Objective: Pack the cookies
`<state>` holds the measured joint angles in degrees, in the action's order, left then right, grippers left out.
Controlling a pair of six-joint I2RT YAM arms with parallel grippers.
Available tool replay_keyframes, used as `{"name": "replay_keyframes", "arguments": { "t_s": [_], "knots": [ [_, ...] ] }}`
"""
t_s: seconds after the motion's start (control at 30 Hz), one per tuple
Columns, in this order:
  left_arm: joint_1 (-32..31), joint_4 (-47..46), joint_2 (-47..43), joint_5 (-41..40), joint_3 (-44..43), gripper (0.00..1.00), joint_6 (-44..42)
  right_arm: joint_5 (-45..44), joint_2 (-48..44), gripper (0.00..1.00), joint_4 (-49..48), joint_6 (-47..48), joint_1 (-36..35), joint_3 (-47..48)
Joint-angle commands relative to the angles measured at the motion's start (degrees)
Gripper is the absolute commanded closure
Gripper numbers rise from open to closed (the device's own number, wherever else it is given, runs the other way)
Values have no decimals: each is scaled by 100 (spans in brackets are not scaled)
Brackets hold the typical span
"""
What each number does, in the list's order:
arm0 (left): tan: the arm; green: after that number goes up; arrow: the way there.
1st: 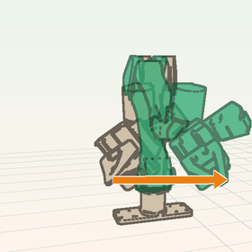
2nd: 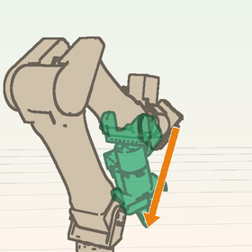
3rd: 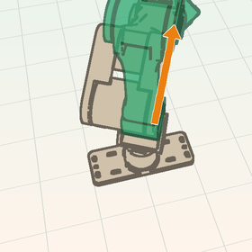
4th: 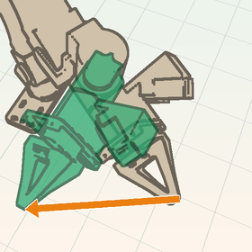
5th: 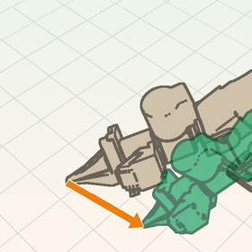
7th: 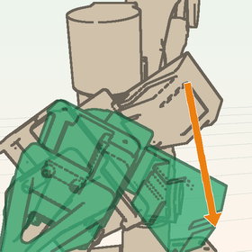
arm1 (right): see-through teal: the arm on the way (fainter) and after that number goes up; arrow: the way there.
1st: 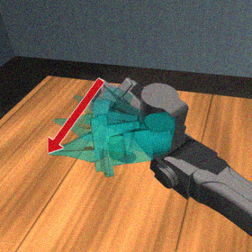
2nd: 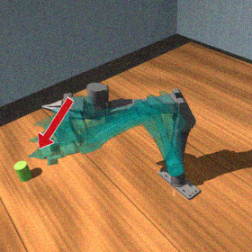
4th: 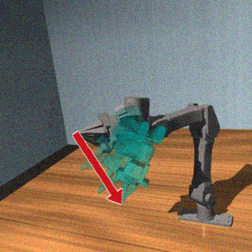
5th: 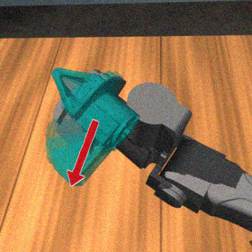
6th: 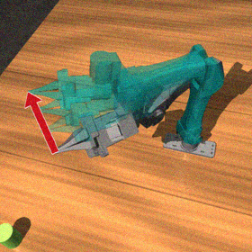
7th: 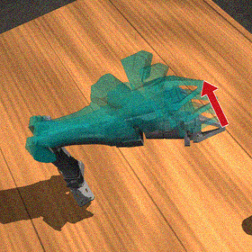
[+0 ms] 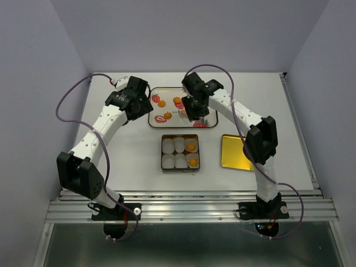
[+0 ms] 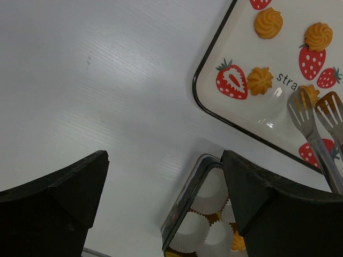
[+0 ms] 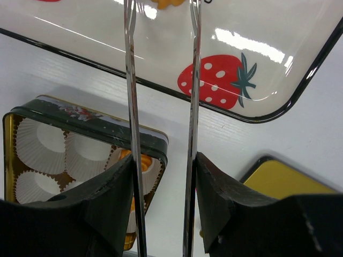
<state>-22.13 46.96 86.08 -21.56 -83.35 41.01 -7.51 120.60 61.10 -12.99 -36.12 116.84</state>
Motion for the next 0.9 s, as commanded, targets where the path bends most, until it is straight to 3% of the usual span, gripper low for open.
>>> {"name": "replay_keyframes", "arguments": {
  "t_s": [0.0,0.33,0.87],
  "knots": [
    [-11,-46,-144,-94,73,1,-23,-5,78,48,-195,95,-62,-12],
    [-19,-38,-171,-129,100,1,-23,-269,131,49,-142,122,-167,-38],
    [-11,-64,-188,-155,82,1,-67,-594,-45,60,-282,43,-220,269]
  ]
}}
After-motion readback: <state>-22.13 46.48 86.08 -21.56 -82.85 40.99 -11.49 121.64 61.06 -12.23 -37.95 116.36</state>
